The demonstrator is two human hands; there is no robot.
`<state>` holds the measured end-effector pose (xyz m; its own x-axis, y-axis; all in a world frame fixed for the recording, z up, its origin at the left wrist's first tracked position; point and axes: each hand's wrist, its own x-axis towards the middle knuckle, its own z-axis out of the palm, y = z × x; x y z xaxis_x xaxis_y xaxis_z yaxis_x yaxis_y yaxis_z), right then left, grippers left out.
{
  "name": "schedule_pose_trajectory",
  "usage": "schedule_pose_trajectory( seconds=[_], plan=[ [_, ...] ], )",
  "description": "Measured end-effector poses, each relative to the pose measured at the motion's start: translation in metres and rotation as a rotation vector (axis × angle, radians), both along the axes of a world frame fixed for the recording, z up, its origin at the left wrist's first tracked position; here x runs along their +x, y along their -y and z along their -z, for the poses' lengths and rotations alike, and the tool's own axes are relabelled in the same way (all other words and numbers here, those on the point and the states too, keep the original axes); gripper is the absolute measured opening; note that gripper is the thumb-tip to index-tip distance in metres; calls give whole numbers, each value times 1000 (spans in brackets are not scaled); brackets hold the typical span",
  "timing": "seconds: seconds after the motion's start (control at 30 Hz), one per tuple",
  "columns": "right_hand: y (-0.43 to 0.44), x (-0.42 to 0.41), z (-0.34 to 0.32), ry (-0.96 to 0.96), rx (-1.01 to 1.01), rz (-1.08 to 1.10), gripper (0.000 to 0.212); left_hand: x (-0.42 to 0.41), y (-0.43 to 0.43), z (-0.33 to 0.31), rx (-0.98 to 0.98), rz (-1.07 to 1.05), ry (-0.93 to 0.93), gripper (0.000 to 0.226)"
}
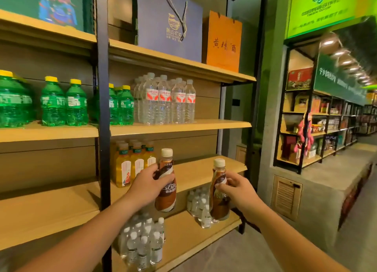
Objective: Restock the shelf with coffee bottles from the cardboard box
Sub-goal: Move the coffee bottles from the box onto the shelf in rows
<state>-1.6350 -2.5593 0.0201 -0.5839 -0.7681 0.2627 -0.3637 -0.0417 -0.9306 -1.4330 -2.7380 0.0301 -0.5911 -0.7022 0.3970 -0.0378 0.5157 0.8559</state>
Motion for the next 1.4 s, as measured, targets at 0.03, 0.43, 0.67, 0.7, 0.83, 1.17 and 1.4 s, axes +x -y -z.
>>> schedule_pose_trajectory(
  seconds=[0.03, 0.43, 0.67, 0.7, 0.83, 1.17, 1.4],
  plan=[
    [8, -22, -2, 1, -7, -2, 33, -21, 9, -1, -2, -7, -5, 17],
    [130, -254, -31, -73, -64, -96, 26, -228, 112, -13, 59, -85, 52, 22],
    [231, -377, -17, -53, -12, -267, 27, -324, 162, 3, 93, -251, 82, 25],
    [247, -392, -16, -57, 1, -295, 27, -337, 168, 5, 97, -284, 83, 23],
    [305, -434, -3, -89, 51, -381, 28, -377, 194, 18, 130, -379, 89, 23],
    [427, -468, 48, -8, 178, -419, 14, -427, 291, 52, 295, -566, 299, 35],
    [498, -482, 76, 80, 370, -311, 31, -425, 348, 76, 547, -621, 308, 35]
  ],
)
